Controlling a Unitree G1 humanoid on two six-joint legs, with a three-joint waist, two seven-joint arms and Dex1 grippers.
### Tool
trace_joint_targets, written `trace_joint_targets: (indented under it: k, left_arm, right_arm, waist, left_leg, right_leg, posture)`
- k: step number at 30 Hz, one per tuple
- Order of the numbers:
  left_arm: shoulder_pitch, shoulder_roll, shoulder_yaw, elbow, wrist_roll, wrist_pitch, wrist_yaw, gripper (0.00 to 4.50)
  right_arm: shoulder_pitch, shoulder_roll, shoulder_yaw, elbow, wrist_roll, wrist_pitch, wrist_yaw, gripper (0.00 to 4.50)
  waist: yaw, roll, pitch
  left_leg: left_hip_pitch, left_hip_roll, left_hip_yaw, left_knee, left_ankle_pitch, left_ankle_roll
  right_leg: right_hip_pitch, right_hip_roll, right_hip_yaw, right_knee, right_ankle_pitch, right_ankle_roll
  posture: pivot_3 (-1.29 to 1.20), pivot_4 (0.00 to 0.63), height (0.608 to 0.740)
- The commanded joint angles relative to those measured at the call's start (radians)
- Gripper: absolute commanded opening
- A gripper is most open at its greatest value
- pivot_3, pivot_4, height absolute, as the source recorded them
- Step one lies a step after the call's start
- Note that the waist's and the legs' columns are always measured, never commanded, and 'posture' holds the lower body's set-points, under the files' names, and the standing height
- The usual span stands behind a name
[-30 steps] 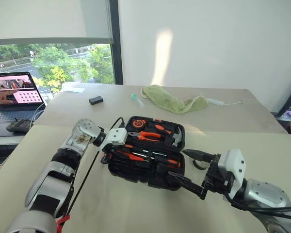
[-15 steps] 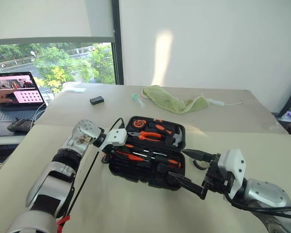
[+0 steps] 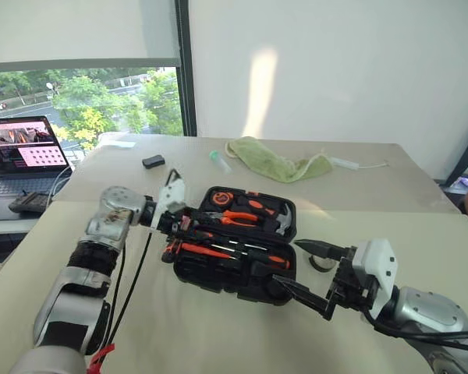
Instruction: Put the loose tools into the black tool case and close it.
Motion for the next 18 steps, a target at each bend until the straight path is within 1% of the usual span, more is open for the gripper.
trace_joint_targets:
  k: [1, 2, 3, 4, 10, 12, 16, 18]
  left_arm:
    - [0.057, 0.001, 0.046, -0.107, -0.046, 0.103, 0.082, 0.89]
    - [0.079, -0.008, 0.053, -0.138, -0.052, 0.13, 0.115, 0.59]
    - [0.111, -0.02, 0.058, -0.176, -0.055, 0.148, 0.155, 0.16]
    - [0.146, -0.031, 0.061, -0.214, -0.055, 0.154, 0.191, 0.07]
    - [0.327, -0.091, 0.103, -0.387, -0.07, 0.173, 0.375, 0.07]
    - [0.364, -0.114, 0.113, -0.43, -0.078, 0.184, 0.427, 0.07]
    - [0.402, -0.145, 0.086, -0.451, -0.041, 0.17, 0.519, 0.07]
    - [0.434, -0.151, 0.041, -0.457, -0.007, 0.169, 0.547, 0.07]
  right_arm:
    - [-0.022, 0.001, 0.006, -0.012, 0.006, 0.001, -0.012, 4.5]
    - [-0.026, 0.001, 0.009, -0.009, 0.004, 0.001, -0.012, 4.5]
    - [-0.028, 0.0, 0.011, -0.008, 0.003, 0.001, -0.012, 4.5]
    - [-0.029, 0.0, 0.011, -0.007, 0.003, 0.001, -0.013, 4.5]
    - [-0.009, -0.002, 0.007, -0.016, -0.001, -0.001, -0.026, 4.5]
    - [0.0, -0.004, 0.002, -0.019, 0.001, -0.003, -0.028, 4.5]
    - [0.006, -0.008, -0.003, -0.022, 0.006, -0.001, -0.028, 4.5]
    - [0.001, -0.013, -0.007, -0.025, 0.014, 0.007, -0.03, 4.5]
  waist:
    - [0.001, 0.0, 0.0]
    - [0.002, 0.0, 0.0]
    - [0.003, 0.0, 0.0]
    - [0.004, 0.0, 0.0]
    - [0.002, 0.0, 0.0]
    - [0.003, 0.0, 0.0]
    - [0.004, 0.0, 0.0]
    - [0.004, 0.0, 0.0]
  left_leg:
    - [0.0, 0.0, 0.0, 0.0, 0.0, 0.0]
    - [0.0, 0.0, 0.0, 0.0, 0.0, 0.0]
    - [0.0, 0.0, 0.0, 0.0, 0.0, 0.0]
    - [0.0, 0.0, 0.0, 0.0, 0.0, 0.0]
    - [0.0, 0.0, 0.0, 0.0, 0.0, 0.0]
    - [0.0, 0.0, 0.0, 0.0, 0.0, 0.0]
    - [0.001, 0.0, 0.0, 0.0, 0.0, 0.0]
    - [0.003, 0.0, 0.0, 0.0, 0.0, 0.0]
  right_leg:
    - [0.0, 0.0, 0.0, 0.0, 0.0, 0.0]
    - [0.0, 0.0, 0.0, 0.0, 0.0, 0.0]
    - [0.0, 0.0, 0.0, 0.0, 0.0, 0.0]
    - [0.0, 0.0, 0.0, 0.0, 0.0, 0.0]
    - [0.001, -0.001, 0.001, 0.0, 0.0, 0.0]
    - [0.001, -0.001, 0.001, 0.0, 0.0, 0.0]
    - [0.001, -0.001, 0.001, 0.0, 0.001, 0.0]
    - [0.003, -0.001, 0.001, 0.0, 0.001, 0.0]
  posture:
    - [0.0, 0.15, 0.74]
    - [0.0, 0.15, 0.74]
    - [0.0, 0.15, 0.74]
    - [0.0, 0.15, 0.74]
    - [0.0, 0.15, 0.74]
    - [0.0, 0.15, 0.74]
    - [0.0, 0.15, 0.74]
    - [0.0, 0.15, 0.74]
